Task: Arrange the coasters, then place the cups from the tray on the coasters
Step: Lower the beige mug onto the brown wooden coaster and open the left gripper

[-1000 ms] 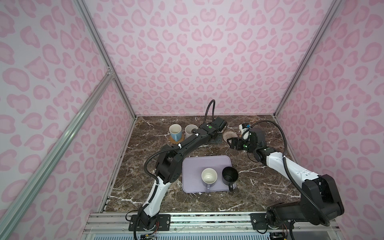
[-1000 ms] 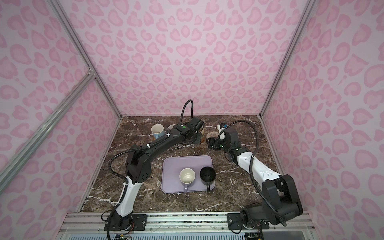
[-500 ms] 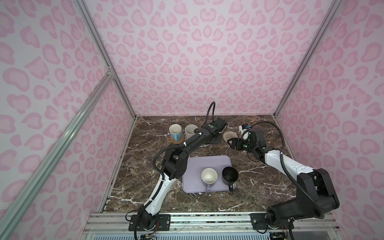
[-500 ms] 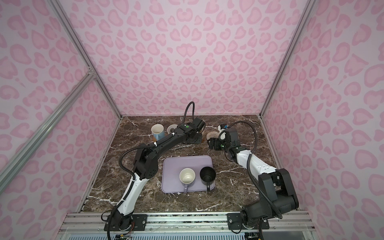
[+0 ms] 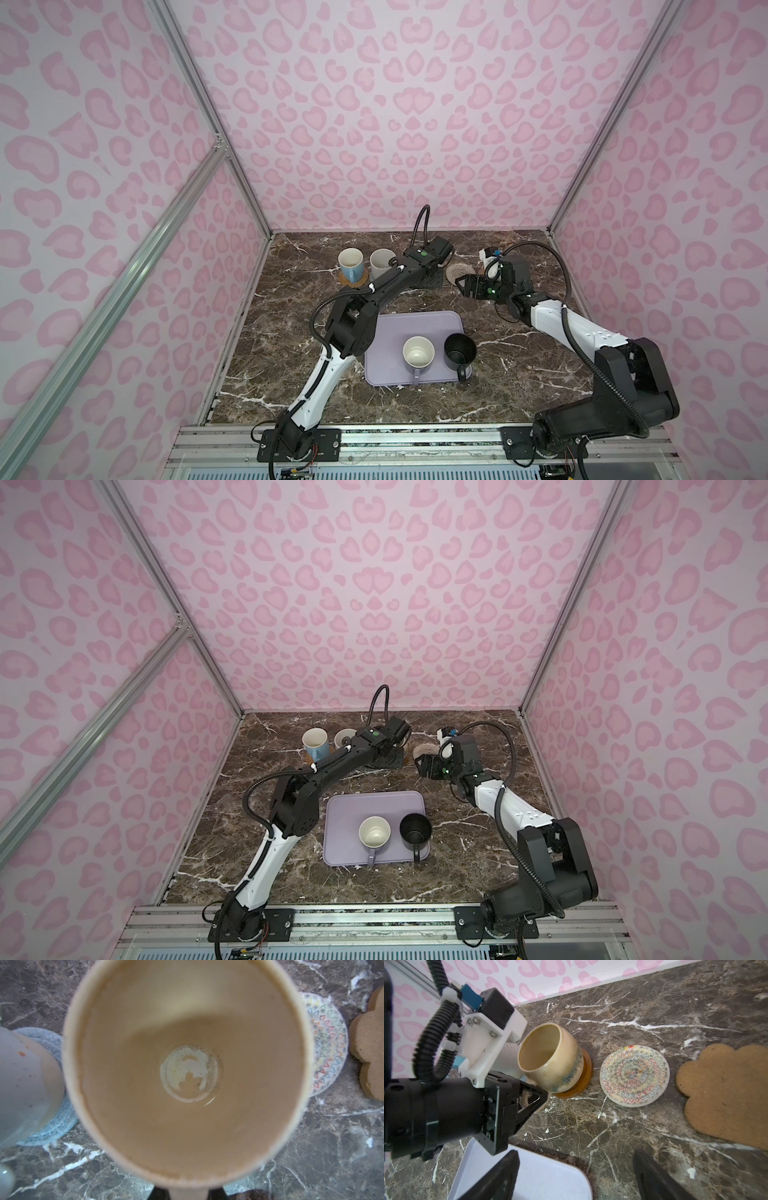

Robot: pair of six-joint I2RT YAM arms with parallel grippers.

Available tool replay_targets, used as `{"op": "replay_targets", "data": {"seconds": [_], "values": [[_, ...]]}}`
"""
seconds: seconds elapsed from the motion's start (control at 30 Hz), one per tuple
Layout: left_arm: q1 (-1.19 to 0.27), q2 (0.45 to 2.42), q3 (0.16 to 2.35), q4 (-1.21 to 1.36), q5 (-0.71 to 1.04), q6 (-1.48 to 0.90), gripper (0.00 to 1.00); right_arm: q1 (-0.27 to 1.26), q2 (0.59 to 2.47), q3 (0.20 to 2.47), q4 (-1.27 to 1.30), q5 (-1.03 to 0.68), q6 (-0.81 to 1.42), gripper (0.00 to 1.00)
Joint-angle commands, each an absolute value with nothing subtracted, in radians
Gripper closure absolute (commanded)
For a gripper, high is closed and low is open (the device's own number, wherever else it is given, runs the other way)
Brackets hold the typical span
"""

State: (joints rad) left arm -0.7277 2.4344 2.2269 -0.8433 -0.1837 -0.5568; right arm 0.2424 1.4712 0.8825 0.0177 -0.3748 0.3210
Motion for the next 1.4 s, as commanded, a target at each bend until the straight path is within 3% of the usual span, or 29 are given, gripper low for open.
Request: {"op": "replay_targets", "data": {"seconds": [0.0,0.13,0.6,0.73,1.17,1.37], "values": [[-0.729,2.445,2.246,-0.821,-0.201,-0.565,0.93,0.242,1.471,0.878,0.035,-0.385,0.325,0.12],[-0.729,2.439,2.238,-0.821,-0.192,-0.565,0.84,0.242,1.483,0.886,0.026,-0.394,0.327,0.12],[-0.730,2.358,2.127,-0.755,-0.152,-0.579,0.75,0.242,1.503,0.894,0.019,-0.409,0.334,0.13],[-0.731,2.323,2.080,-0.726,-0.130,-0.590,0.66,0.242,1.501,0.893,0.014,-0.417,0.337,0.13],[-0.739,2.278,2.017,-0.706,-0.105,-0.607,0.65,0.242,1.469,0.874,0.007,-0.408,0.340,0.13],[-0.750,2.215,1.994,-0.710,-0.150,-0.604,0.48,0.245,1.425,0.856,0.002,-0.387,0.394,0.08]]}}
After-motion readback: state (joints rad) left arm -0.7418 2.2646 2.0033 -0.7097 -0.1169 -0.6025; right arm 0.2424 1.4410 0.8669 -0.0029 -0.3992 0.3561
